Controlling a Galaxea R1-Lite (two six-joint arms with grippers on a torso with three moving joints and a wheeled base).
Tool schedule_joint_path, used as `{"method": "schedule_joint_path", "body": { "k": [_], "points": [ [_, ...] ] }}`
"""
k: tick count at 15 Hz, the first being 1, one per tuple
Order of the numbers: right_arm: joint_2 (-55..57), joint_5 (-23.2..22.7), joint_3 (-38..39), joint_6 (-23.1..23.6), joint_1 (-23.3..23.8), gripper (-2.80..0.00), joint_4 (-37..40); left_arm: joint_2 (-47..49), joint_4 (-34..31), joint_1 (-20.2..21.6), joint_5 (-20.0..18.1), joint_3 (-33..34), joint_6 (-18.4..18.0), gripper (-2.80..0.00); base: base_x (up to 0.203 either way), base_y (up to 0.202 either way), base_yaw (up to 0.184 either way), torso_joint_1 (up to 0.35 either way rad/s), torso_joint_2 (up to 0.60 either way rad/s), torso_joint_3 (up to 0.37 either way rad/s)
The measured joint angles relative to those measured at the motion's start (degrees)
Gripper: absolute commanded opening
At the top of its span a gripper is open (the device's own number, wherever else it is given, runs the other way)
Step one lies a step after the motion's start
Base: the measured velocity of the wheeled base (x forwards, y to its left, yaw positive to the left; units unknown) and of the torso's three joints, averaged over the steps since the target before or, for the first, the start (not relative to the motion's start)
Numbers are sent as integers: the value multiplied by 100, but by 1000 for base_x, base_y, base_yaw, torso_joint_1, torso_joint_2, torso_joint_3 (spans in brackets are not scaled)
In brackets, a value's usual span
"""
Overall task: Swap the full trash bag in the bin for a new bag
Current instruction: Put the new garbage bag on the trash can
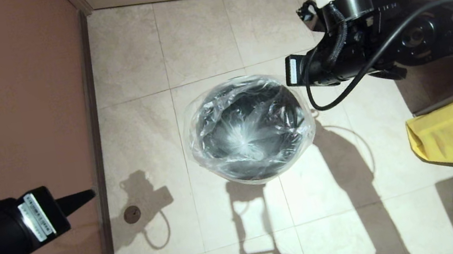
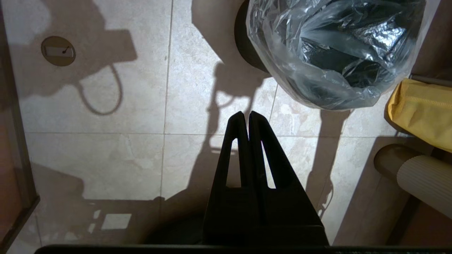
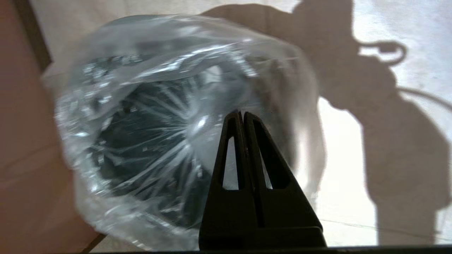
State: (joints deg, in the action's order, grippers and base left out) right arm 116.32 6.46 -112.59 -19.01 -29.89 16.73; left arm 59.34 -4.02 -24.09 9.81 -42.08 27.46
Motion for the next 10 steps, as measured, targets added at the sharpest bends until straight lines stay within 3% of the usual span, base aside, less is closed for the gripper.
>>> {"method": "schedule_joint_path", "body": {
  "k": [3,6,10],
  "points": [
    [137,26,-5,121,-610,-280,-135,-142,-16,0,6,113,-37,-280,0,0,0,0,0,0],
    [528,67,-24,622,-918,-280,-663,-200,19,-5,42,77,-134,-280,0,0,0,0,0,0],
    [1180,484,-55,1862,-905,-280,-1603,-438,12,0,104,7,-145,-280,0,0,0,0,0,0]
  ]
}}
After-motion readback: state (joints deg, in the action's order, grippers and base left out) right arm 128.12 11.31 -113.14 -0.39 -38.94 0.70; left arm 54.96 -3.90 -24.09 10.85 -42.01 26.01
